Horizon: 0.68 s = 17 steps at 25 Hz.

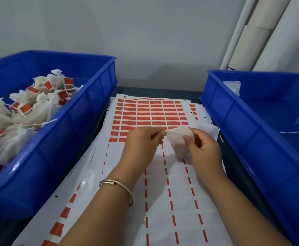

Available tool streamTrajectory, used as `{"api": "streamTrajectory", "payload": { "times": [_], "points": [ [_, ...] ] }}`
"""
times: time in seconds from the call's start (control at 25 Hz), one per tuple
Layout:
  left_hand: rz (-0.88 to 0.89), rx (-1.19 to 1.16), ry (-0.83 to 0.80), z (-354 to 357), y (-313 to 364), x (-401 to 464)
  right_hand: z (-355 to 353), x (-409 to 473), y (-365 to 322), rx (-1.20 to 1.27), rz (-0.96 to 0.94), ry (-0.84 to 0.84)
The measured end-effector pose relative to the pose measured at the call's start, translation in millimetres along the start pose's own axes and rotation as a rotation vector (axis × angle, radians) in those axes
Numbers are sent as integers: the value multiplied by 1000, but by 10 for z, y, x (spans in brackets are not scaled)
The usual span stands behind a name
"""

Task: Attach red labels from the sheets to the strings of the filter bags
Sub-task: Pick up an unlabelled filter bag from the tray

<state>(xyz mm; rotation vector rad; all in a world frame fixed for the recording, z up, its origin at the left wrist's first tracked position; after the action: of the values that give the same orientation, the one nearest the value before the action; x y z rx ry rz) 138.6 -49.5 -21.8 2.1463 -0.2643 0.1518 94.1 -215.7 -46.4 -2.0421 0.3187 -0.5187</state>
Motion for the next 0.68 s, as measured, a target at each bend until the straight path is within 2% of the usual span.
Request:
{"api": "streamTrajectory", "payload": {
  "times": [0.08,0.2,0.24,0.36,0.52,0.68],
  "points": [
    [111,105,-6,1,95,-34,-51,-22,-47,-113,-86,45],
    [329,187,33,12,279,-127,-48,-141,-313,-228,-410,50],
    [376,176,52,1,321,-156,-26,-168,-358,-223,-468,20],
    [461,119,109,-60,398,-223,-35,-170,-372,-160,-446,-38],
    [510,103,142,-86,453,-279,-84,-160,-318,-127,-391,-32],
    [512,91,283,-206,487,-320,-157,-103,-266,-89,-335,6]
  ]
}}
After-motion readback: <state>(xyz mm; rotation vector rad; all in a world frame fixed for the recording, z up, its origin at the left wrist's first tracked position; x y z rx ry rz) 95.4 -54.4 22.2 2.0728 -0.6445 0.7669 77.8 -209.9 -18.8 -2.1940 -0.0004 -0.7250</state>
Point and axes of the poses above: each hand's wrist, its own x-axis towards the middle knuckle, its own z-axis out of the palm, y = z × x, the point moved 6 cm from there along x, towards the middle knuckle
